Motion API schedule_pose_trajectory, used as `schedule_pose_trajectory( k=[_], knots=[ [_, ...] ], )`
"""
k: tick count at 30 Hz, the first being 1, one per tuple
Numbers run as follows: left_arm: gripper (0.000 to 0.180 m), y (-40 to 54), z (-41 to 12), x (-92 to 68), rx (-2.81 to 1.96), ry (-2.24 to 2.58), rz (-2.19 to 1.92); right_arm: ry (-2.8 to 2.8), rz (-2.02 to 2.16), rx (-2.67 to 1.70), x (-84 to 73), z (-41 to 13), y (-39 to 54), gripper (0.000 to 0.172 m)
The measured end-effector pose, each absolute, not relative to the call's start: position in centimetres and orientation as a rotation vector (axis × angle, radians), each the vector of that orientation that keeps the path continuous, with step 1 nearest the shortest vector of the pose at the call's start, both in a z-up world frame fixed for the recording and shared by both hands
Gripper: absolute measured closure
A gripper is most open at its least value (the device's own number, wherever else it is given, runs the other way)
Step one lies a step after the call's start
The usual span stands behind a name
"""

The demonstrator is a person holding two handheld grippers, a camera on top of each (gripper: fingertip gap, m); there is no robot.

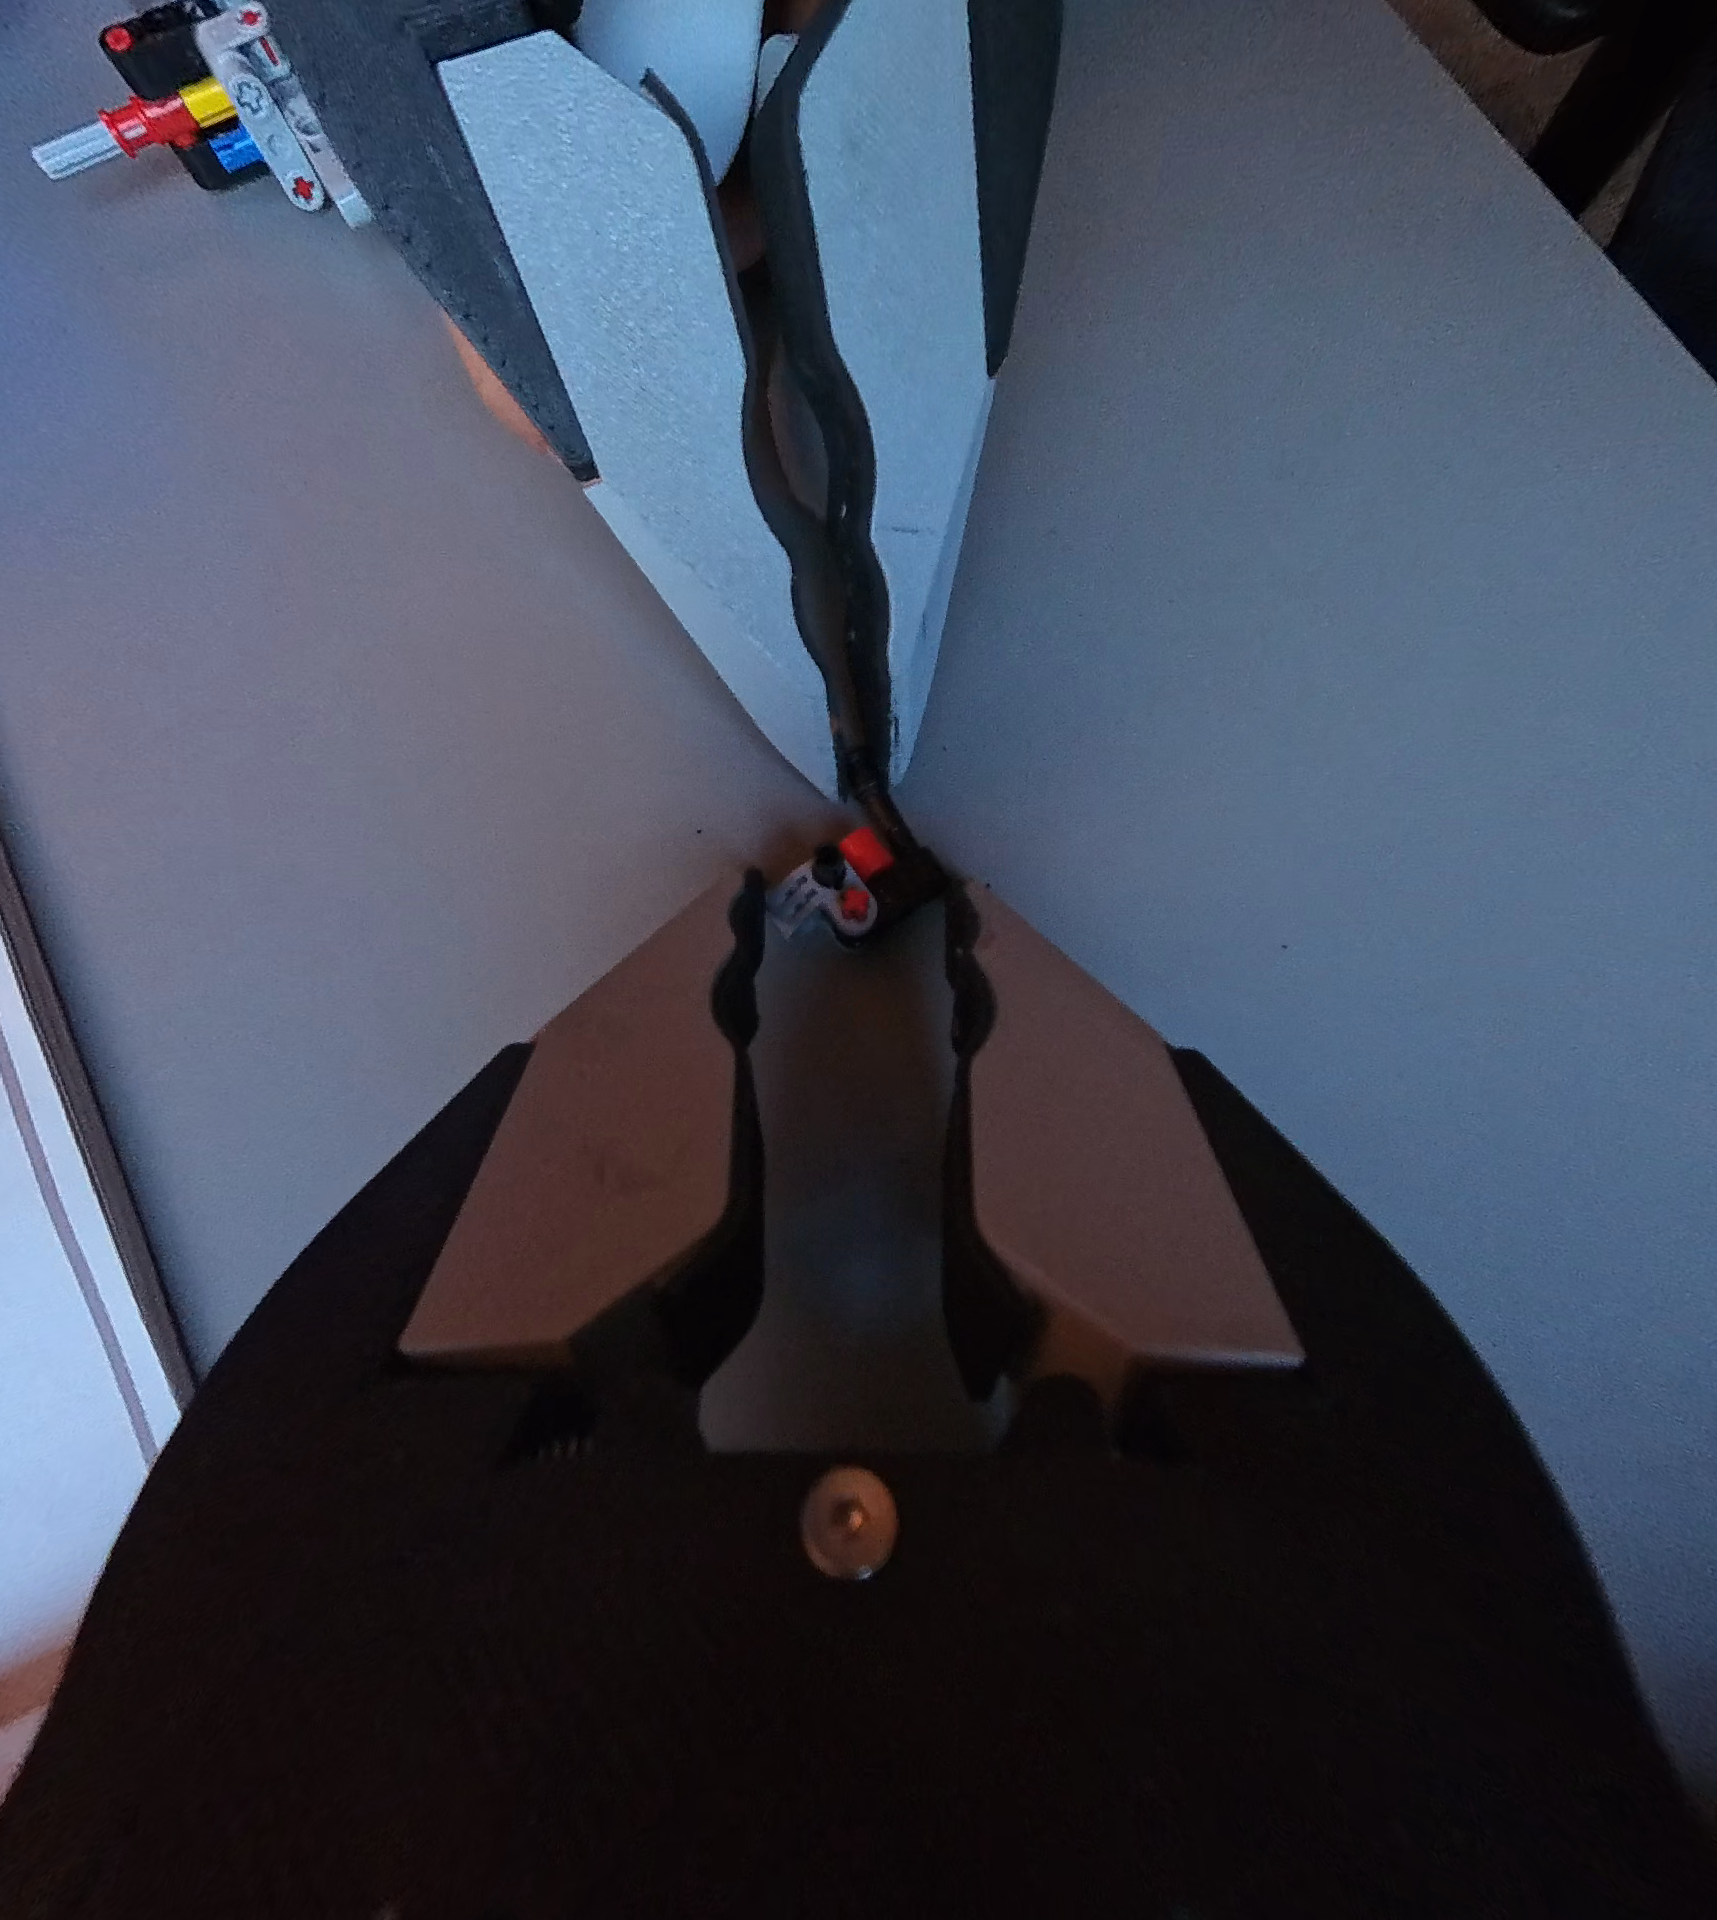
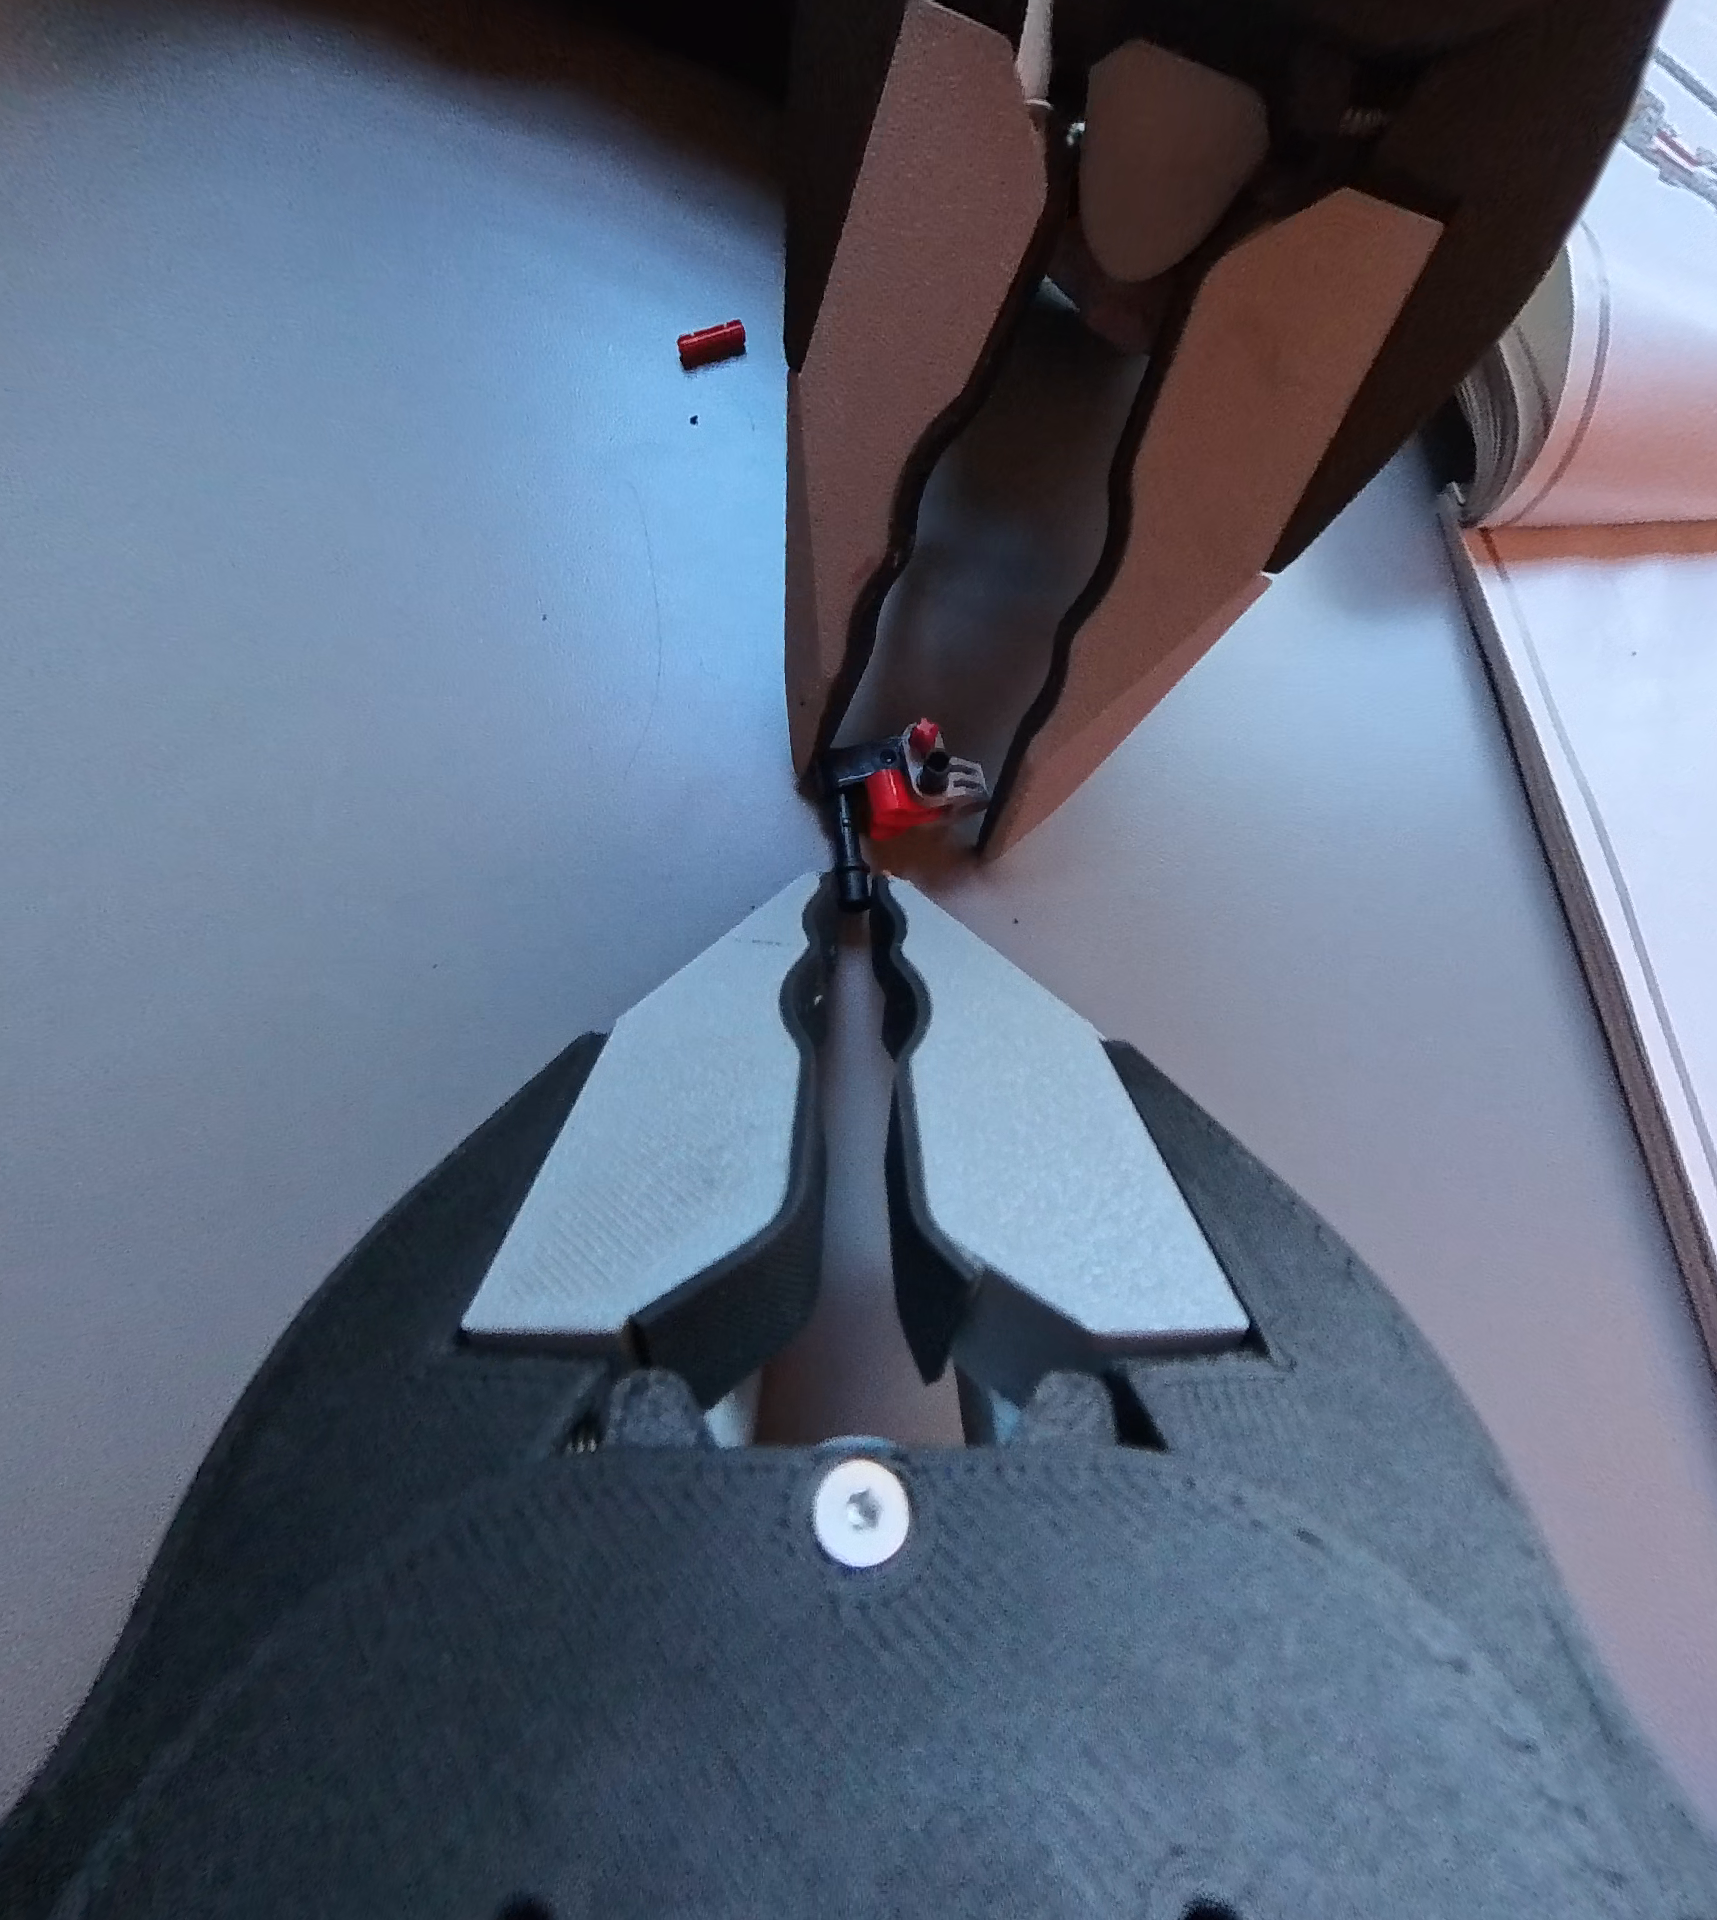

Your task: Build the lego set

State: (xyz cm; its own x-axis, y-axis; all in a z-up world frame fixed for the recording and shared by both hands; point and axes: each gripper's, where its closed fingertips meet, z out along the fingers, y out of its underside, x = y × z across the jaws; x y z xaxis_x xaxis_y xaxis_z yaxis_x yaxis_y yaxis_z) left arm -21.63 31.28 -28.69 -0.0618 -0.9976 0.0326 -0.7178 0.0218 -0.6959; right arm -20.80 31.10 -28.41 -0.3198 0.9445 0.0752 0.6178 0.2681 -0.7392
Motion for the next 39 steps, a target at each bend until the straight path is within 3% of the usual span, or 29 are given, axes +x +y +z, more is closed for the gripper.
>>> schedule_pose_trajectory(
  k=[15, 17, 29, 31, 34, 39],
  knots=[
    [0.148, 30.9, -28.7, -20.4, -1.794, 1.726, -0.824, -1.938, 0.9, -1.298, -21.8, -26.2, 30.0, 0.171],
    [0.159, 30.8, -28.7, -20.2, -1.755, 1.775, -0.796, -1.994, 0.88, -1.28, -21.5, -26.8, 29.5, 0.172],
    [0.163, 31.1, -28.6, -20.6, -1.822, 1.717, -0.878, -1.854, 1.057, -1.346, -20.7, -25.0, 30.9, 0.172],
    [0.162, 31.1, -28.5, -20.7, -1.83, 1.71, -0.875, -1.788, 1.019, -1.381, -20.7, -24.7, 32.0, 0.172],
    [0.144, 31.5, -28.4, -21.4, -1.87, 1.676, -0.83, -1.714, 0.975, -1.407, -20.6, -24.0, 32.8, 0.172],
    [0.142, 31.9, -27.1, -22.0, -1.891, 1.598, -0.722, -1.602, 0.905, -1.424, -20.7, -22.7, 33.6, 0.172]
  ],
)
